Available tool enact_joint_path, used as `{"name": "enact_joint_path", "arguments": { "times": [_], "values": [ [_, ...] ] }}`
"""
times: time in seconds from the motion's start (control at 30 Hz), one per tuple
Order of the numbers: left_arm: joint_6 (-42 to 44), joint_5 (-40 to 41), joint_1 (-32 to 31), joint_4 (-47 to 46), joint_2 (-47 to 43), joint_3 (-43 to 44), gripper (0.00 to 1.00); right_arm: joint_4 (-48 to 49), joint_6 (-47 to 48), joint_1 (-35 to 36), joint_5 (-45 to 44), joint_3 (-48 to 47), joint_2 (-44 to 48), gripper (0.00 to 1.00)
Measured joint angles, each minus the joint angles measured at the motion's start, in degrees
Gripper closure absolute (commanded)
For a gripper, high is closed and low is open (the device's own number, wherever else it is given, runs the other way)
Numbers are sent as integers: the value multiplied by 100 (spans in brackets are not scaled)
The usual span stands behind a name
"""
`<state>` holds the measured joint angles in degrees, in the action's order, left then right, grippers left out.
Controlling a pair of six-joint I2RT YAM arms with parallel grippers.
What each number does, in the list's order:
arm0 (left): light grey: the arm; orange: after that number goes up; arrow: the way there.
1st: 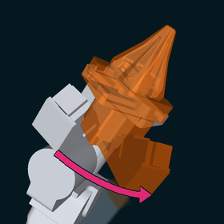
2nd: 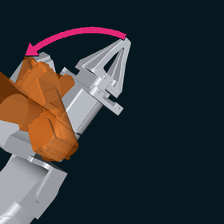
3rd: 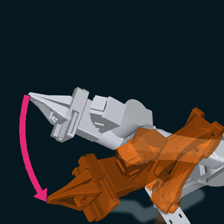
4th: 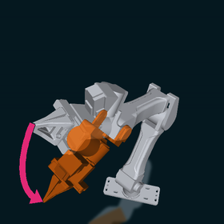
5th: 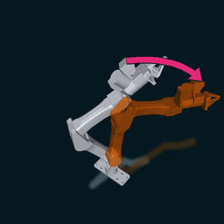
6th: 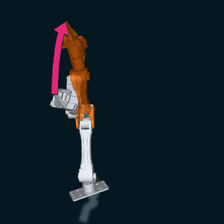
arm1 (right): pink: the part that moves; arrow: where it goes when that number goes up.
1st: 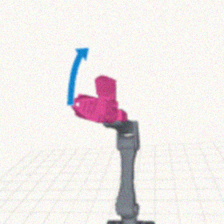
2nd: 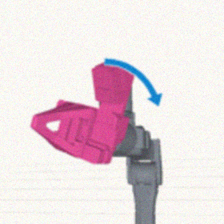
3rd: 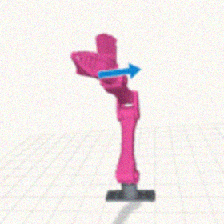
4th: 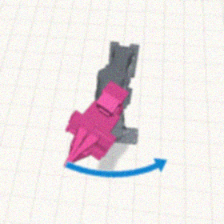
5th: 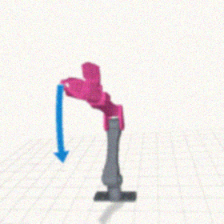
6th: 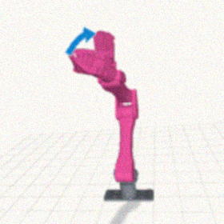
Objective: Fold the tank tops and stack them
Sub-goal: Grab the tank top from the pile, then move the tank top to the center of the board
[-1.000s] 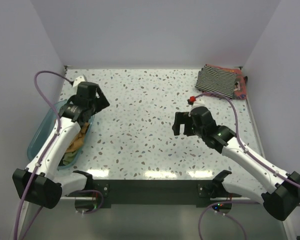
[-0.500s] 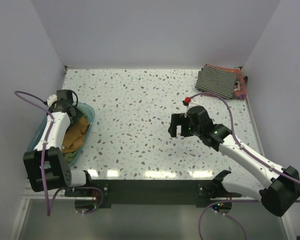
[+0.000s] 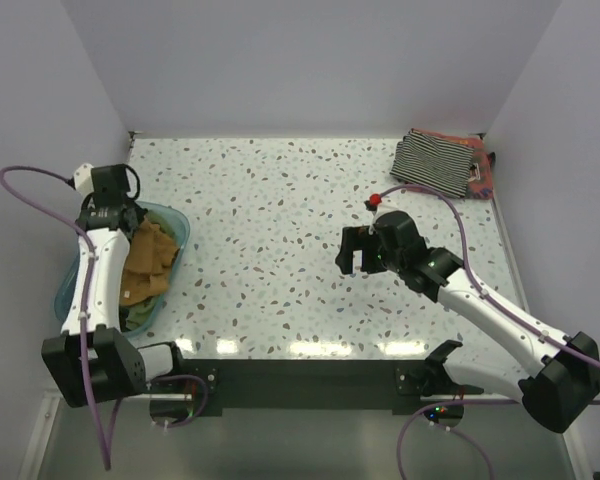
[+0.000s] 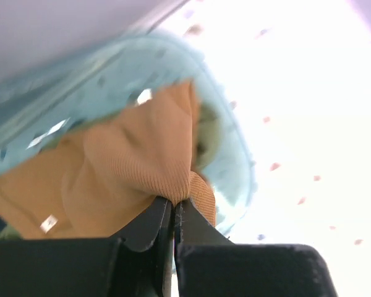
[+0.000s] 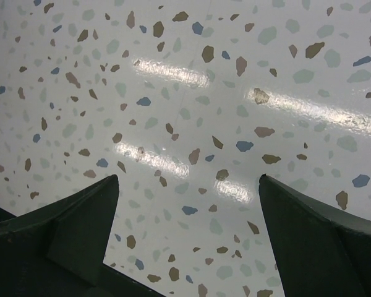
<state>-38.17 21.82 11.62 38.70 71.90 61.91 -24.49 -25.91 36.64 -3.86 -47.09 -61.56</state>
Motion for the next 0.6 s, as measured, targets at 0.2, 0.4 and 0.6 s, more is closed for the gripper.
{"name": "enact_joint_path", "arguments": {
  "times": [0.2, 0.4, 0.6],
  "values": [
    [160, -822, -44, -302, -686, 1423, 100, -118, 2, 0, -9, -407, -83, 1],
    [310, -1099, -1847, -737, -181, 3178, 100, -136, 2, 0, -295, -909, -92, 1],
    [758, -1152, -3744, -868, 1019, 4979, 100, -234, -15, 0, -855, -1097, 90, 1]
  ]
}}
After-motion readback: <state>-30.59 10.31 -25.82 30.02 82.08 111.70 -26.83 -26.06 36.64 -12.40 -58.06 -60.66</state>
